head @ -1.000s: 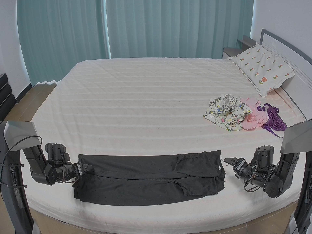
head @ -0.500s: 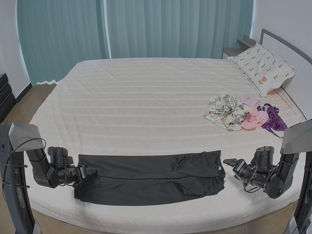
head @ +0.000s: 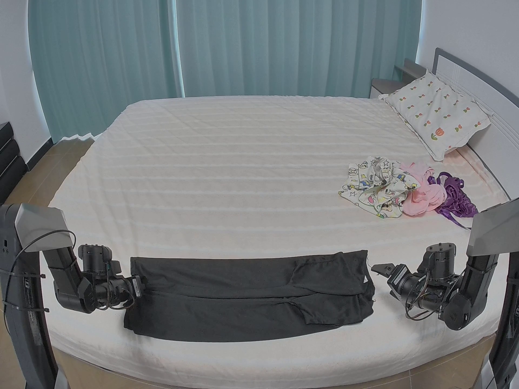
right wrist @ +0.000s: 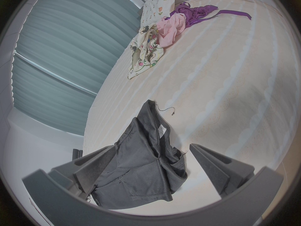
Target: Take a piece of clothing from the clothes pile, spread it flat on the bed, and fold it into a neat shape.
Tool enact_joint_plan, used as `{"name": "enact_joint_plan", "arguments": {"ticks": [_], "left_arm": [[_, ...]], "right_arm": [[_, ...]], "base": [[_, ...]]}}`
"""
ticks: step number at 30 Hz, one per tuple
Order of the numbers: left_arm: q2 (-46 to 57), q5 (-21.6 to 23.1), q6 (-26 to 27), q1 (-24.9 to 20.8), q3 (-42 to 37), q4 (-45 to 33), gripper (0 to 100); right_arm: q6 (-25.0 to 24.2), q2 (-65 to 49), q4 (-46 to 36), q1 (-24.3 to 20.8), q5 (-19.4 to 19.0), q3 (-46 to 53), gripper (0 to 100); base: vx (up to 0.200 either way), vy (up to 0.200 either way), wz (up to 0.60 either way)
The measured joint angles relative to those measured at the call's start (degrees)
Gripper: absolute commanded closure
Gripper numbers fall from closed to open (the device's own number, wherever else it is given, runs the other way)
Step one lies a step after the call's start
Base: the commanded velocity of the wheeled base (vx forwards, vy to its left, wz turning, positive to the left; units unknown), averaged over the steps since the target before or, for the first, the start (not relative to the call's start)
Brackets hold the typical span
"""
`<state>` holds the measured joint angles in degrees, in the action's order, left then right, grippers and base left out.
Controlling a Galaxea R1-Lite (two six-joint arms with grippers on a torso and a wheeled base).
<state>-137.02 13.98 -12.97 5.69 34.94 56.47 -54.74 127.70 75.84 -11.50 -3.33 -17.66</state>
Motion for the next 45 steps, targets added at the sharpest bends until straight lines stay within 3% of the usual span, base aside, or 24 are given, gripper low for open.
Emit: {"name": "enact_joint_plan", "arguments": {"ticks": [13, 27, 33, 39, 45], "left_arm": [[4.4, -0.4, 0.4, 2.4, -1.6, -1.2, 100], [12.8, 1.3, 0.7, 12.2, -1.2, -11.3, 100], [16.6, 1.6, -0.3, 14.1, -1.0, -14.1, 100], [20.5, -1.4, -4.0, 10.1, -2.5, -14.9, 100], [23.7, -10.3, -8.7, 0.2, -3.1, -16.8, 100]], "right_arm": [[-0.1, 0.0, 0.0, 0.2, -0.3, 0.0, 0], [-0.1, 0.0, 0.0, 0.5, -1.0, 0.1, 0], [-0.3, -0.4, 0.0, 0.5, -2.1, 0.0, 0], [-2.0, -0.9, -0.1, 0.0, -2.8, 0.0, 0], [-3.0, -1.0, -0.1, -0.5, -3.0, 0.3, 0]], "base": [[0.0, 0.0, 0.0], [0.0, 0.0, 0.0], [0.0, 0.0, 0.0], [0.0, 0.0, 0.0], [0.0, 0.0, 0.0]]}}
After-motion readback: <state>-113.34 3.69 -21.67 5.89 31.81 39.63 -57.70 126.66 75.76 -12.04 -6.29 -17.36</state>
